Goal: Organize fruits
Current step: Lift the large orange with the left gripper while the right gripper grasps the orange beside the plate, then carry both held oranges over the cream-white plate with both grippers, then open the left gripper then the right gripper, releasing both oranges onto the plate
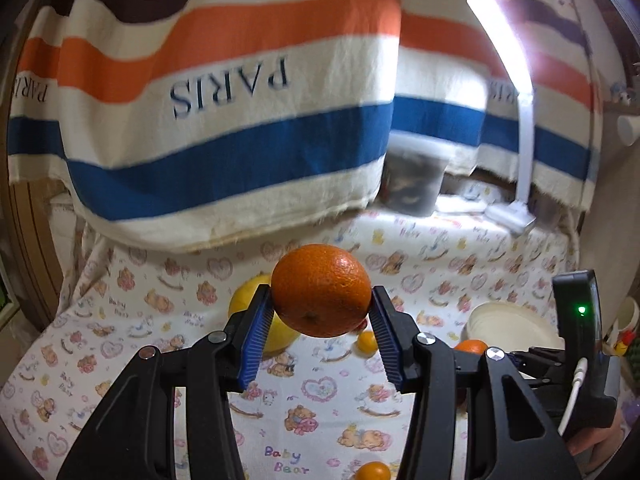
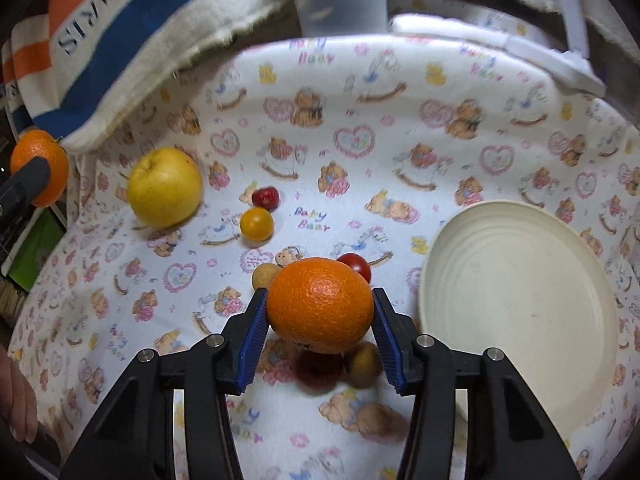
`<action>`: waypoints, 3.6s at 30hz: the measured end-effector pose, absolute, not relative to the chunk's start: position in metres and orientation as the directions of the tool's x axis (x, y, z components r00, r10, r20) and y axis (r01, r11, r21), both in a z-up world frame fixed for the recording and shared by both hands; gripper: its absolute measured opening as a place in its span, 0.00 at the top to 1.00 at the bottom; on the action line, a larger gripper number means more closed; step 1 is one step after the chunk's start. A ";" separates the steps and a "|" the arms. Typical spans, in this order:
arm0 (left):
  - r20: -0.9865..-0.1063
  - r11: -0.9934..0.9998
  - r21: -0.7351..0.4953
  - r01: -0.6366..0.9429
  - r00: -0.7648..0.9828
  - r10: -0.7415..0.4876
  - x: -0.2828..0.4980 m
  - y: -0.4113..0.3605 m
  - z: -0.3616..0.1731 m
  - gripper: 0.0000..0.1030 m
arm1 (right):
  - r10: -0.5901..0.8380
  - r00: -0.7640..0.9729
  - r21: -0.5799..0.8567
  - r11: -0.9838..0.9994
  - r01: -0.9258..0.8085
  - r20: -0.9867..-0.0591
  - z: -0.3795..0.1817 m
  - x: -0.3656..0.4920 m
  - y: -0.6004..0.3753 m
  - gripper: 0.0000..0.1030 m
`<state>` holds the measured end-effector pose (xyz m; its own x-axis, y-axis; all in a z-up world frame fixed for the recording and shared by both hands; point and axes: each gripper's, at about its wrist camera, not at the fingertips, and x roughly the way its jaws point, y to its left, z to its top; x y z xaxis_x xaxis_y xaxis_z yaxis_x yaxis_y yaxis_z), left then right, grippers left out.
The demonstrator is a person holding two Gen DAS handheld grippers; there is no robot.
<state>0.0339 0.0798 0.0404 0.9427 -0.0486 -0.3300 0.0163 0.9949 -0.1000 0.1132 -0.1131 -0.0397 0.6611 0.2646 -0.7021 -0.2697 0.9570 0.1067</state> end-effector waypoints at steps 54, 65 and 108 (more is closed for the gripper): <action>-0.644 0.927 -0.049 0.373 0.697 -0.315 0.128 -0.148 -0.026 0.54 | 0.083 0.807 0.103 0.994 -0.027 -0.585 -0.014 0.107 -0.305 0.50; -0.675 0.924 -0.083 0.373 0.661 -0.327 0.135 -0.145 -0.034 0.54 | 0.067 0.755 0.088 0.996 -0.012 -0.652 -0.036 0.120 -0.306 0.50; -0.657 0.938 -0.021 0.346 0.703 -0.274 0.133 -0.141 -0.030 0.38 | 0.013 0.729 0.030 1.000 0.010 -0.684 -0.042 0.127 -0.307 0.49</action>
<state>0.1331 -0.1414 -0.0297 0.7027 -0.2736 -0.6568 0.3456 0.9382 -0.0211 0.1273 -0.3065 -0.0416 0.7291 0.0131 -0.6843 0.0099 0.9995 0.0296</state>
